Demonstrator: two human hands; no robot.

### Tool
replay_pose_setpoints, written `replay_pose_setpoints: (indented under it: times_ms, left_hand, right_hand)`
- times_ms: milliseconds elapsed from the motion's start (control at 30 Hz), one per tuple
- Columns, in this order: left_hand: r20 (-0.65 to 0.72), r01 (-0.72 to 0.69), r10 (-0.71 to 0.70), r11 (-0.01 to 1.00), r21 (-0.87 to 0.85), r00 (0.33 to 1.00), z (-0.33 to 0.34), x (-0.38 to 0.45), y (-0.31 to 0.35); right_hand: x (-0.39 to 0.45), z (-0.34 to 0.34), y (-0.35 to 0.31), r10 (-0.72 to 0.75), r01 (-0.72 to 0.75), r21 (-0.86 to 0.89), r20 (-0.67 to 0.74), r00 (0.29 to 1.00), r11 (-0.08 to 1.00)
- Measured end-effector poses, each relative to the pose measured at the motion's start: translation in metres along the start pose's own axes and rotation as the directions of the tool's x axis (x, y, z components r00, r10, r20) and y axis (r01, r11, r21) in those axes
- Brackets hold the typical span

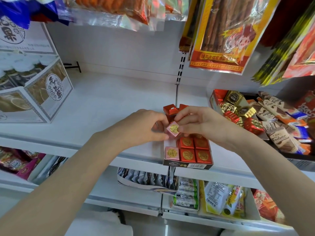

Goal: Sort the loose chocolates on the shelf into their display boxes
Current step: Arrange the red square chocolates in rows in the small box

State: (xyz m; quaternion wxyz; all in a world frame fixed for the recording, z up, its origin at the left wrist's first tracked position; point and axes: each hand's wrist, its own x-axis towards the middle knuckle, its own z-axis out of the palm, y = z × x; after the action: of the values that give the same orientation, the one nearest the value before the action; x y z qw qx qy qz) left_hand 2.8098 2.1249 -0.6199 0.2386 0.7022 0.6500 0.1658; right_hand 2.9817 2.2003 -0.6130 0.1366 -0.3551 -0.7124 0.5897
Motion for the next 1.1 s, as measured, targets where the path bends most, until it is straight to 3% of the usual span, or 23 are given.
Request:
replay_pose_setpoints:
  times_ms: [167, 200, 267, 367, 600, 700, 767, 867, 967, 1100]
  left_hand:
    - [0.000, -0.005, 0.005, 0.999, -0.038, 1.000, -0.001, -0.001, 0.000]
    - [0.006, 0.002, -0.002, 0.998, -0.061, 1.000, -0.002, -0.002, -0.001]
    - [0.023, 0.021, -0.019, 0.995, -0.094, 1.000, -0.003, -0.003, -0.003]
    - [0.033, 0.034, -0.031, 0.995, -0.099, 0.999, -0.005, -0.003, -0.005]
    - [0.027, 0.024, -0.022, 0.998, -0.057, 0.999, -0.004, -0.004, -0.003]
    - [0.026, 0.033, -0.031, 0.998, -0.053, 0.999, -0.004, -0.005, -0.002]
    - [0.023, 0.041, -0.040, 0.997, -0.062, 0.999, -0.003, -0.006, -0.001]
    - [0.024, 0.054, -0.053, 0.997, -0.059, 0.998, -0.003, -0.006, 0.000]
    - [0.033, 0.066, -0.063, 0.995, -0.073, 0.997, -0.005, -0.005, 0.002]
    - [0.030, 0.058, -0.057, 0.997, -0.045, 0.998, -0.005, -0.001, 0.004]
  right_hand:
    - [-0.003, -0.004, -0.004, 0.018, -0.027, 0.141, 0.064, 0.998, 0.990]
    - [-0.003, -0.004, -0.005, 0.015, -0.021, 0.101, 0.055, 0.998, 0.995]
    - [-0.003, 0.000, -0.006, -0.015, 0.011, -0.138, -0.024, 1.000, 0.990]
    - [-0.001, 0.010, -0.004, -0.120, 0.065, -0.413, -0.109, 0.987, 0.908]
    - [-0.004, 0.016, 0.002, -0.134, 0.123, -0.578, 0.023, 0.991, 0.807]
    - [-0.004, 0.017, 0.003, -0.174, 0.146, -0.681, 0.027, 0.984, 0.718]
    - [-0.004, 0.013, 0.002, -0.186, 0.160, -0.682, 0.036, 0.982, 0.713]
    - [-0.004, -0.007, -0.003, -0.170, 0.078, -0.580, -0.107, 0.980, 0.811]
    - [-0.003, -0.032, -0.003, -0.268, 0.015, -0.644, -0.297, 0.916, 0.765]
    - [0.007, -0.025, 0.005, -0.313, 0.020, -0.714, -0.281, 0.907, 0.700]
